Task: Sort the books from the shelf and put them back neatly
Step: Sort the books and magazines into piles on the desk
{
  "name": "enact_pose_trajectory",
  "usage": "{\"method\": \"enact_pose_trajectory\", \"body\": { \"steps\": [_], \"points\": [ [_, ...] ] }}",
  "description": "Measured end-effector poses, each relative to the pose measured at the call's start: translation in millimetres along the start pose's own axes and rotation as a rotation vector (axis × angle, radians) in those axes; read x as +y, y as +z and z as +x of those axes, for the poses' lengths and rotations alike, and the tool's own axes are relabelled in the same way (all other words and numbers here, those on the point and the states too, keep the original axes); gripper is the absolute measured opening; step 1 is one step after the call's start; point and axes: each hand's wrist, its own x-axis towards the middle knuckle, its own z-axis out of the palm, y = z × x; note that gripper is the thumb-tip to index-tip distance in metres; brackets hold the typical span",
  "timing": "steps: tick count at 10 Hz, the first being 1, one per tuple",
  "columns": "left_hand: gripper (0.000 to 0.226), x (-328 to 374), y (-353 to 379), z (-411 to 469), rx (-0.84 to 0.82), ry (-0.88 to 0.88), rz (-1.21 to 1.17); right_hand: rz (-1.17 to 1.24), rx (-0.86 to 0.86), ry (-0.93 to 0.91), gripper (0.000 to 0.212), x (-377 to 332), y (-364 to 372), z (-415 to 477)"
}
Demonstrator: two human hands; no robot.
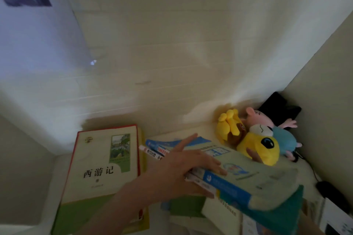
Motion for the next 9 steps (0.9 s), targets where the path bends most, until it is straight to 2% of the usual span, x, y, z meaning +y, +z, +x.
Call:
{"method": "enact_pose_trajectory", "body": {
  "steps": [1,2,3,4,5,6,7,8,9],
  "points": [
    [0.033,-36,-1,-20,0.112,0.07,0.226,-0.07,-0.016,-0.04,0.04,4,5,7],
    [0.059,-62,-2,-36,0.36,-0.31,0.16,0.025,-0.002,0.098,0.035,5,4,28],
    [0.065,-60,2,-42,0.581,-0.694,-0.709,0.083,-0.083,0.03,0.044,3,-15,-9],
    [0.028,-58,-3,-18,0.602,-0.877,-1.121,1.127,-0.593,-0.087,0.043,-50,-13,-168],
    [0.057,-63,-14,6,0.531,-0.937,-0.812,1.659,-0.841,-0.154,0.065,-90,-22,-242],
    [0.049,-64,-5,5,0.532,-0.841,-0.618,1.517,-0.558,-0.086,0.058,-82,-29,-235],
    [0.054,-78,18,-8,0.519,-0.7,-0.582,1.382,-0.442,-0.085,0.063,-79,-32,-225],
    [0.062,-97,41,-18,0.522,-0.732,-0.574,1.257,-0.29,-0.08,0.056,-71,-12,-222],
    [0.078,-105,58,-27,0.525,-0.798,-0.533,1.155,-0.295,-0.03,0.054,-65,16,-252]
  ]
}}
